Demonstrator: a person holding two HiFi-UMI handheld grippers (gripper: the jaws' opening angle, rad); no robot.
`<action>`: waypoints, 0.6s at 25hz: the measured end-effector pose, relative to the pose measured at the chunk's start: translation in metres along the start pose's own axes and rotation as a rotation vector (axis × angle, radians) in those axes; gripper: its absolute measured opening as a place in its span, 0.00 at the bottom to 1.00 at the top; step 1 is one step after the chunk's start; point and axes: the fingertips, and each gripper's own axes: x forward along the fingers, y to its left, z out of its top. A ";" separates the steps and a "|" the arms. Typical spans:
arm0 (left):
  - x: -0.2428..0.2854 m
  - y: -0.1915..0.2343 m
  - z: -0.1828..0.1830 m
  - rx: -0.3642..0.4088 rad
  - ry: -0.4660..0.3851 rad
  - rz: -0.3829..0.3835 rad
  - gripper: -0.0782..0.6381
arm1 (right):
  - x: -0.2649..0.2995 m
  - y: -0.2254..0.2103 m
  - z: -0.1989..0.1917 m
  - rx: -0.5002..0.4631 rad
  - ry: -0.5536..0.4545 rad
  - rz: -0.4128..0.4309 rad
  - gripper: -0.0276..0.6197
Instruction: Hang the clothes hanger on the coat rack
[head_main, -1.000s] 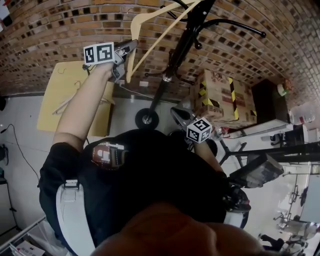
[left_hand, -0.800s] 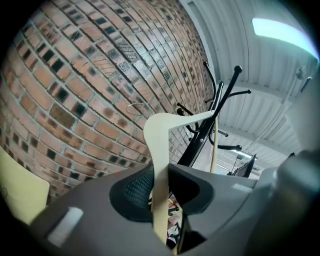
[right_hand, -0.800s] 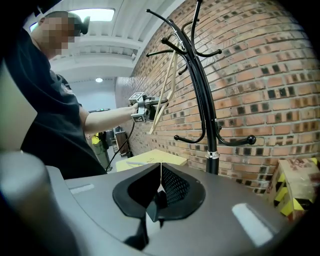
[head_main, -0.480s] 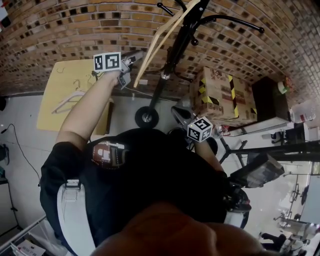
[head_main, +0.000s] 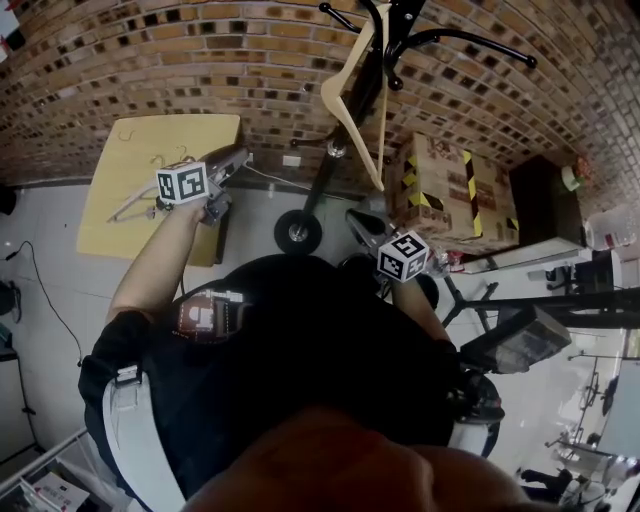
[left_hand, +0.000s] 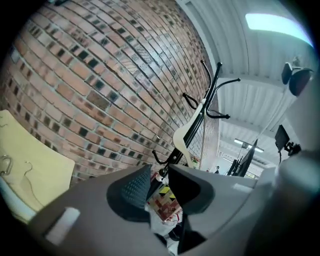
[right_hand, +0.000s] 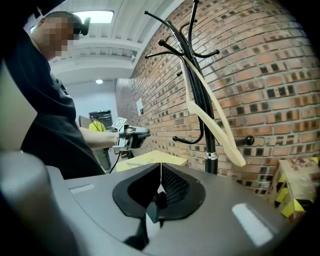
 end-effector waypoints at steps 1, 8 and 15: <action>-0.014 0.003 -0.011 0.015 0.000 0.013 0.24 | 0.001 0.000 0.000 0.001 0.000 0.002 0.07; -0.081 0.003 -0.082 0.116 -0.045 0.108 0.22 | 0.005 -0.001 0.013 -0.009 -0.026 0.010 0.07; -0.077 -0.036 -0.114 0.313 0.005 0.085 0.11 | 0.001 -0.012 0.054 -0.036 -0.128 -0.031 0.06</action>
